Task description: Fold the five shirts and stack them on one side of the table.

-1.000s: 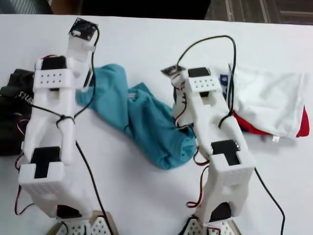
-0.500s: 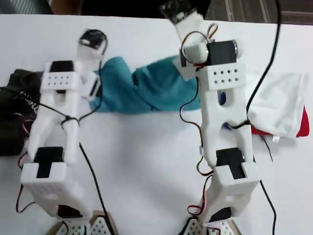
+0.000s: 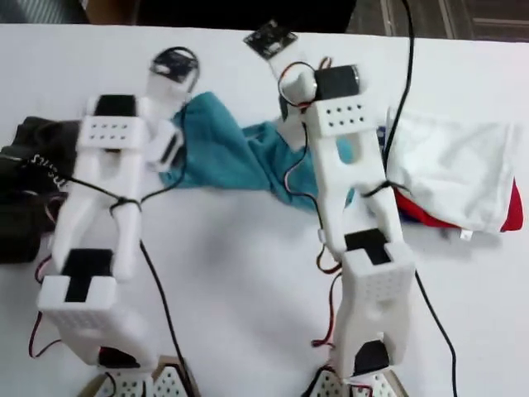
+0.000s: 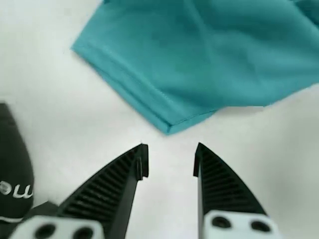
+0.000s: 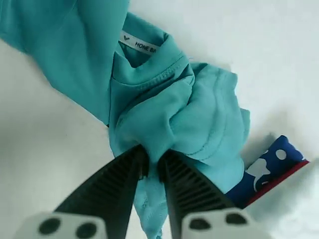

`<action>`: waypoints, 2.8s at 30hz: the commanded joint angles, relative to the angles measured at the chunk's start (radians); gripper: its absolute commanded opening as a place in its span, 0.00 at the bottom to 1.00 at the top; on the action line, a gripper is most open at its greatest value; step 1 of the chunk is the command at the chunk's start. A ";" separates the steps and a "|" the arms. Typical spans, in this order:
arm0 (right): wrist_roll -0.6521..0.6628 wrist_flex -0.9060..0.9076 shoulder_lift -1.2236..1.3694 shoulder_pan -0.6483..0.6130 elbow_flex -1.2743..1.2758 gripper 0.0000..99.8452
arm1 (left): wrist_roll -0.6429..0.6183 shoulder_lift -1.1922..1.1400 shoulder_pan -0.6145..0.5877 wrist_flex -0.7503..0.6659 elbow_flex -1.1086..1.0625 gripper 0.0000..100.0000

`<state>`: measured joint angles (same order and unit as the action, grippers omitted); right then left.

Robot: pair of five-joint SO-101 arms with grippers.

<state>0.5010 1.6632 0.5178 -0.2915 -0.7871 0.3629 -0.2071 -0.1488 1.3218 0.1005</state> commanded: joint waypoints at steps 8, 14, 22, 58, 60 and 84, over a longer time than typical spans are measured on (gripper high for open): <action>0.008 0.035 -0.068 0.002 -0.031 0.26 | 0.002 0.068 -0.089 -0.057 0.039 0.17; 0.008 -0.007 -0.105 0.001 -0.023 0.23 | 0.002 0.068 -0.086 -0.063 0.038 0.17; 0.011 -0.111 0.041 0.104 -0.032 0.23 | 0.002 0.068 -0.089 -0.061 0.038 0.17; 0.006 -0.139 0.047 0.171 -0.209 0.02 | 0.002 0.071 -0.083 -0.160 -0.084 0.17; 0.008 -0.110 0.027 0.147 -0.230 0.02 | 0.002 0.071 -0.083 -0.170 -0.087 0.17; 0.011 -0.199 0.364 0.283 -0.241 0.32 | 0.002 0.071 -0.084 -0.167 -0.091 0.17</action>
<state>0.5040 1.4853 0.8861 -0.0184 -0.9912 0.3644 -0.2071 -0.2286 1.1638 0.0054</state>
